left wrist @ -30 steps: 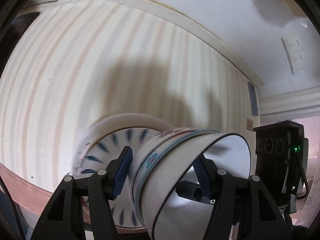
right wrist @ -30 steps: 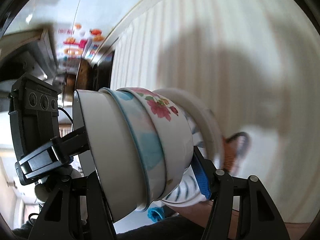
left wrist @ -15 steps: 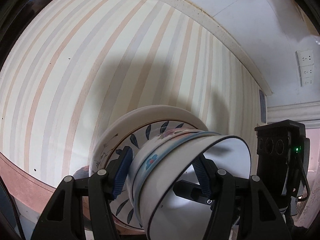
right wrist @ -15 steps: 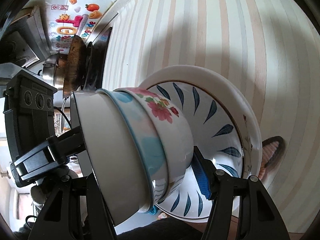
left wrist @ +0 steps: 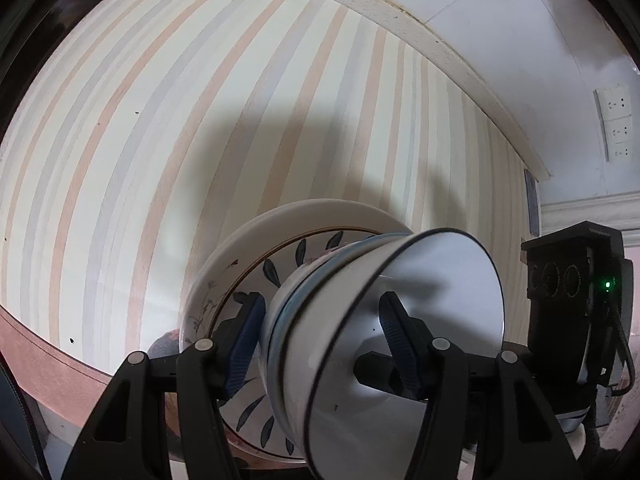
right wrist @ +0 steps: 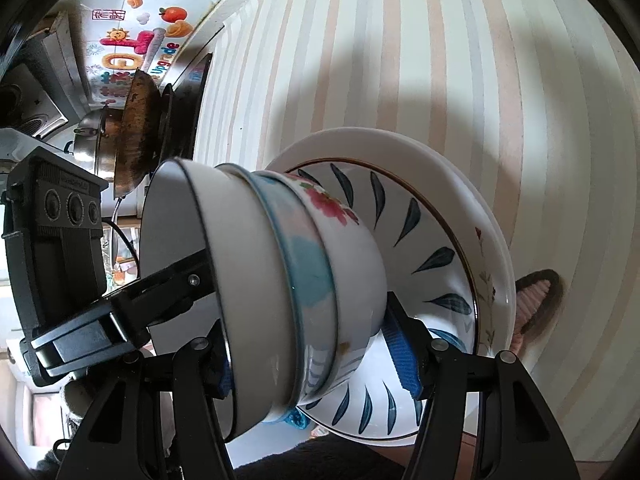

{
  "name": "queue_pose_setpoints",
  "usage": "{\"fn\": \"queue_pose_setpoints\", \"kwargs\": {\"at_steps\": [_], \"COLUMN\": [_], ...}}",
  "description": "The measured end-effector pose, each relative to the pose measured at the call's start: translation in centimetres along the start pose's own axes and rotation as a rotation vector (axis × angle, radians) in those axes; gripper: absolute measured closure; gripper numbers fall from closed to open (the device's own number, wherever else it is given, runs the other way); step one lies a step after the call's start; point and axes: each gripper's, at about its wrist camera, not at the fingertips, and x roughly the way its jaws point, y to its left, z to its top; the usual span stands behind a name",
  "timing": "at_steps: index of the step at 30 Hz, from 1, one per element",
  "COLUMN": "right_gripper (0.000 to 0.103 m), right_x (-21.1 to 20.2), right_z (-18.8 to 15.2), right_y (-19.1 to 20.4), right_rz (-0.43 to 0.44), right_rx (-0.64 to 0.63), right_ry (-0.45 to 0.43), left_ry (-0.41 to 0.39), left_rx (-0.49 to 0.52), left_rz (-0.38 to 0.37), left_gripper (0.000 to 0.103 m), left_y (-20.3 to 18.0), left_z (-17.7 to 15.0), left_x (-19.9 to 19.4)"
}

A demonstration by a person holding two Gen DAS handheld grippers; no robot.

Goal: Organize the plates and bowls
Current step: 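Carry the bowl stack over the blue-striped plate stack, then lower the bowls onto the blue-striped plate and open both tools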

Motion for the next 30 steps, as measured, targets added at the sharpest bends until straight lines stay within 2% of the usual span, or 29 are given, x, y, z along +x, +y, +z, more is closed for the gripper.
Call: {"fn": "queue_pose_setpoints", "kwargs": {"at_steps": [5, 7, 11, 13, 15, 16, 18, 21, 24, 30], "right_gripper": [0.04, 0.039, 0.038, 0.037, 0.031, 0.024, 0.013, 0.008, 0.006, 0.005], "right_x": [-0.3, -0.5, -3.0, -4.5, -6.3, -7.1, -8.9, -10.8, -12.4, -14.7], "right_z": [-0.4, -0.7, -1.8, -2.4, -3.4, -3.8, -5.0, -6.8, -9.3, -14.7], "right_y": [0.5, 0.8, 1.8, 2.6, 3.9, 4.4, 5.8, 7.5, 9.2, 12.8], "right_rz": [-0.028, -0.054, -0.093, -0.124, -0.179, -0.199, -0.259, -0.346, -0.413, -0.47], "right_rx": [-0.017, -0.022, -0.051, -0.072, -0.096, -0.106, -0.129, -0.143, -0.142, -0.105], "right_ry": [-0.004, -0.01, -0.077, -0.119, -0.172, -0.198, -0.264, -0.34, -0.42, -0.571], "left_ry": [-0.036, -0.067, -0.125, -0.147, -0.173, -0.189, -0.233, -0.291, -0.346, -0.407], "left_rx": [0.03, 0.062, 0.088, 0.093, 0.097, 0.105, 0.118, 0.151, 0.181, 0.254], "left_rz": [0.038, 0.09, 0.171, 0.167, 0.195, 0.208, 0.224, 0.25, 0.282, 0.279], "left_gripper": [0.047, 0.047, 0.046, 0.045, 0.043, 0.04, 0.021, 0.011, 0.004, 0.003], "left_y": [-0.6, -1.2, -1.8, -1.9, -2.0, -2.1, -2.3, -2.6, -2.8, -2.8], "left_z": [-0.2, -0.4, -1.2, -1.9, -2.7, -3.2, -4.1, -5.4, -6.5, -8.9], "left_x": [-1.2, -2.2, -4.5, -5.7, -7.1, -7.9, -9.3, -11.6, -13.4, -16.4]}}
